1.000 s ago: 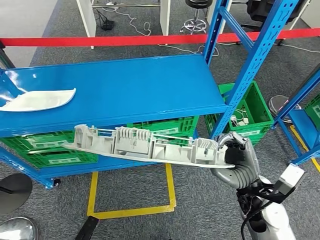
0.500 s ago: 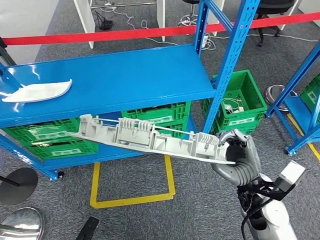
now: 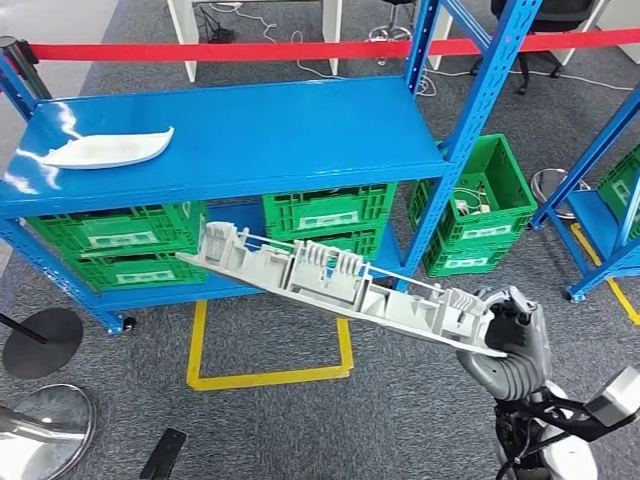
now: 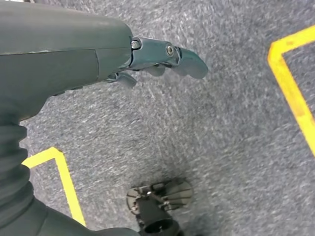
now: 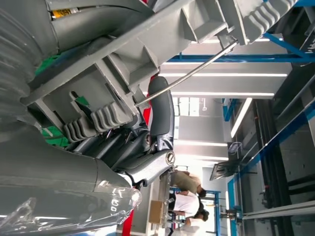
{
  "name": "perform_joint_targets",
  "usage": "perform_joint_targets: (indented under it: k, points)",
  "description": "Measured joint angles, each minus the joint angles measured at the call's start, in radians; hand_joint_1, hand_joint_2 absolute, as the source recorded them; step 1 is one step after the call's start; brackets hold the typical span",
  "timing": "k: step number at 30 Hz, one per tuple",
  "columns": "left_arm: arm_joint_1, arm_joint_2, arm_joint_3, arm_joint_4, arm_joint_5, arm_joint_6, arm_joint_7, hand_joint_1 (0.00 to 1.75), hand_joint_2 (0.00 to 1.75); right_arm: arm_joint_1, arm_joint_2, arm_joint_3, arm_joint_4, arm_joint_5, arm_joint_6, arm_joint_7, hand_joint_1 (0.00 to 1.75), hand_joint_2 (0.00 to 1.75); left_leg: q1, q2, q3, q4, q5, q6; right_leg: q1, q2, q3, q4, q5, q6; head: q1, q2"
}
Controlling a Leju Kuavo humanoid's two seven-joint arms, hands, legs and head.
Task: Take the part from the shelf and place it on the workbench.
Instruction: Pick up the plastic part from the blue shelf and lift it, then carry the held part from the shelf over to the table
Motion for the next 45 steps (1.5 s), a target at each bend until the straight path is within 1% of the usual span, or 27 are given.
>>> perform_joint_targets:
  k: [1,2,3,5,7,9,11,12,15,16,17,18,20,21,23,24,26,28,31,32,33,34,36,38,42,43,45]
  points:
    - [0.0,0.001,0.0,0.0,0.0,0.0,0.001,0.0,1.75,0.001,0.001,-0.004,0.0,0.006,-0.001,0.001,1.75,1.75,-0.002,0.0,-0.012,0.0,0.011,0.001,0.0,0.0,-0.006,0.059,-0.024,0.001,0.0,0.0]
    - [0.0,0.002,0.001,0.0,-0.001,0.0,0.003,0.0,1.75,0.002,0.002,-0.008,0.0,0.012,-0.002,0.002,1.75,1.75,-0.003,0.001,-0.026,0.001,0.022,0.001,0.0,0.0,-0.002,0.096,-0.025,0.0,0.0,0.0]
    - [0.0,0.002,0.001,0.0,-0.001,0.001,0.006,0.0,1.75,0.004,0.002,-0.01,0.0,0.016,-0.003,0.003,1.75,1.75,-0.005,0.001,-0.04,0.002,0.033,0.0,0.0,0.0,0.016,0.101,-0.003,-0.001,0.0,0.0]
    - [0.0,0.003,0.002,0.0,-0.001,0.001,0.009,0.0,1.75,0.005,0.003,-0.014,-0.001,0.021,-0.004,0.005,1.75,1.75,-0.006,0.001,-0.068,0.004,0.057,-0.003,0.0,0.0,0.106,0.004,0.051,-0.006,0.0,0.0]
    - [0.0,0.003,0.004,0.0,-0.001,0.002,0.01,0.0,1.75,0.005,0.004,-0.018,-0.004,0.023,-0.005,0.007,1.75,1.75,-0.007,0.0,-0.087,0.005,0.081,-0.01,0.003,0.001,0.217,-0.154,0.043,-0.011,-0.001,0.0]
    - [0.001,0.003,0.005,0.0,-0.003,0.002,0.011,0.0,1.75,0.007,0.006,-0.021,-0.008,0.024,-0.007,0.006,1.75,1.75,-0.006,0.0,-0.093,0.0,0.103,-0.02,0.009,0.003,0.251,-0.228,0.021,-0.016,0.0,0.0]
    - [0.005,0.004,0.006,0.0,-0.007,-0.001,0.011,0.0,1.75,0.011,0.01,-0.026,-0.011,0.024,-0.007,0.004,1.75,1.75,-0.004,0.0,-0.1,-0.002,0.111,-0.033,0.009,0.004,0.229,-0.229,0.037,-0.03,0.002,0.0]
    - [0.008,0.004,0.006,0.0,-0.009,-0.002,0.01,0.0,1.75,0.013,0.013,-0.028,-0.013,0.024,-0.006,0.001,1.75,1.75,-0.003,-0.001,-0.107,0.01,0.089,-0.041,0.008,0.003,0.218,-0.23,0.047,-0.039,0.001,0.0]
    - [0.011,0.004,0.007,0.0,-0.015,-0.006,0.008,0.0,1.75,0.022,0.021,-0.029,-0.018,0.024,-0.001,-0.004,1.75,1.75,0.001,-0.001,-0.143,0.162,-0.068,-0.059,0.003,0.004,0.182,-0.23,0.086,-0.056,-0.008,0.0]
    - [0.009,0.004,0.007,0.0,-0.017,-0.007,0.008,0.0,1.75,0.024,0.024,-0.029,-0.019,0.024,0.0,-0.005,1.75,1.75,0.001,-0.001,-0.155,0.228,-0.098,-0.063,0.003,0.004,0.168,-0.229,0.1,-0.056,-0.009,0.0]
    - [0.008,0.003,0.007,0.0,-0.02,-0.008,0.007,0.0,1.75,0.025,0.026,-0.03,-0.019,0.025,0.0,-0.005,1.75,1.75,0.002,-0.001,-0.158,0.277,-0.1,-0.065,0.003,0.004,0.151,-0.227,0.112,-0.055,-0.009,0.0]
    - [0.007,0.003,0.006,0.0,-0.024,-0.008,0.007,0.0,1.75,0.027,0.027,-0.03,-0.019,0.025,0.001,-0.005,1.75,1.75,0.002,-0.001,-0.15,0.298,-0.079,-0.066,0.003,0.003,0.135,-0.224,0.122,-0.053,-0.009,0.0]
    - [0.006,0.003,0.006,0.0,-0.034,-0.008,0.006,0.0,1.75,0.03,0.031,-0.031,-0.02,0.026,0.002,-0.005,1.75,1.75,0.004,-0.001,-0.086,0.245,-0.024,-0.064,0.002,0.003,0.106,-0.216,0.14,-0.046,-0.009,0.0]
    - [0.005,0.003,0.005,0.0,-0.039,-0.007,0.005,0.0,1.75,0.031,0.032,-0.033,-0.021,0.026,0.003,-0.005,1.75,1.75,0.004,-0.001,-0.032,0.178,-0.018,-0.062,0.004,0.004,0.093,-0.212,0.147,-0.041,-0.01,0.0]
    - [0.001,0.002,0.002,0.0,-0.045,-0.006,0.003,0.0,1.75,0.033,0.034,-0.037,-0.026,0.026,0.004,-0.005,1.75,1.75,0.003,-0.002,0.058,0.044,-0.046,-0.05,0.006,0.003,0.075,-0.202,0.16,-0.031,-0.009,0.0]
    - [-0.001,0.001,0.0,0.0,-0.046,-0.006,0.002,0.0,1.75,0.034,0.035,-0.04,-0.028,0.026,0.005,-0.006,1.75,1.75,0.001,-0.003,0.078,0.006,-0.061,-0.042,0.007,0.003,0.068,-0.199,0.168,-0.026,-0.008,0.0]
    - [0.001,0.001,-0.003,0.0,-0.047,-0.006,0.0,0.0,1.75,0.036,0.036,-0.043,-0.03,0.025,0.005,-0.007,1.75,1.75,-0.001,-0.002,0.073,-0.01,-0.062,-0.024,0.004,0.003,0.055,-0.195,0.178,-0.018,-0.008,0.0]
    - [0.004,0.001,-0.005,0.0,-0.047,-0.005,-0.001,0.0,1.75,0.039,0.037,-0.046,-0.03,0.024,0.006,-0.007,1.75,1.75,0.0,0.001,0.064,-0.011,-0.049,-0.008,0.0,0.003,0.031,-0.151,0.142,-0.009,-0.007,0.0]
    - [0.005,0.001,-0.006,0.0,-0.049,-0.004,-0.001,0.0,1.75,0.041,0.039,-0.051,-0.03,0.025,0.006,-0.007,1.75,1.75,-0.001,0.002,0.044,-0.011,-0.031,0.002,-0.002,0.003,-0.036,0.042,0.029,0.002,-0.003,0.0]
    - [0.006,0.001,-0.007,0.0,-0.05,-0.004,-0.001,0.0,1.75,0.042,0.039,-0.052,-0.03,0.025,0.006,-0.007,1.75,1.75,-0.002,0.002,0.037,-0.01,-0.026,0.002,-0.002,0.003,-0.045,0.085,0.01,0.003,-0.003,0.0]
    - [0.006,0.001,-0.007,0.0,-0.051,-0.004,-0.001,0.0,1.75,0.043,0.04,-0.053,-0.03,0.026,0.006,-0.007,1.75,1.75,-0.002,0.002,0.031,-0.01,-0.02,0.001,-0.002,0.003,-0.034,0.09,0.01,0.003,-0.004,0.0]
    - [0.006,0.001,-0.007,0.0,-0.051,-0.004,-0.001,0.0,1.75,0.044,0.04,-0.054,-0.03,0.026,0.006,-0.007,1.75,1.75,-0.003,0.001,0.027,-0.01,-0.016,0.0,-0.002,0.003,-0.002,0.052,0.027,0.001,-0.004,0.0]
    - [0.006,0.001,-0.007,0.0,-0.052,-0.004,-0.001,0.0,1.75,0.043,0.041,-0.054,-0.03,0.028,0.006,-0.007,1.75,1.75,-0.003,-0.003,0.021,-0.009,-0.009,-0.006,-0.002,0.013,0.098,-0.094,0.071,-0.004,-0.004,0.0]
    - [0.004,0.001,-0.007,0.0,-0.052,-0.004,-0.001,0.0,1.75,0.041,0.041,-0.055,-0.032,0.034,0.009,-0.008,1.75,1.75,-0.005,-0.009,0.014,-0.006,-0.001,-0.016,-0.002,0.027,0.16,-0.194,0.089,-0.01,-0.005,0.0]
    - [0.003,0.002,-0.007,0.0,-0.053,-0.004,-0.001,0.0,1.75,0.044,0.041,-0.059,-0.033,0.062,0.013,-0.012,1.75,1.75,-0.002,-0.018,-0.006,0.007,0.002,-0.038,-0.002,0.015,0.155,-0.206,0.1,-0.032,-0.007,0.0]
    - [0.003,0.003,-0.007,0.0,-0.054,-0.003,-0.001,0.0,1.75,0.044,0.041,-0.06,-0.033,0.066,0.013,-0.014,1.75,1.75,-0.002,-0.017,-0.019,0.031,-0.017,-0.043,-0.005,0.008,0.152,-0.208,0.104,-0.039,-0.009,0.0]
    - [0.001,0.003,-0.007,0.0,-0.054,-0.003,-0.001,0.0,1.75,0.043,0.041,-0.06,-0.033,0.068,0.016,-0.017,1.75,1.75,-0.001,-0.013,-0.07,0.143,-0.086,-0.054,-0.006,-0.006,0.142,-0.21,0.112,-0.048,-0.014,0.0]
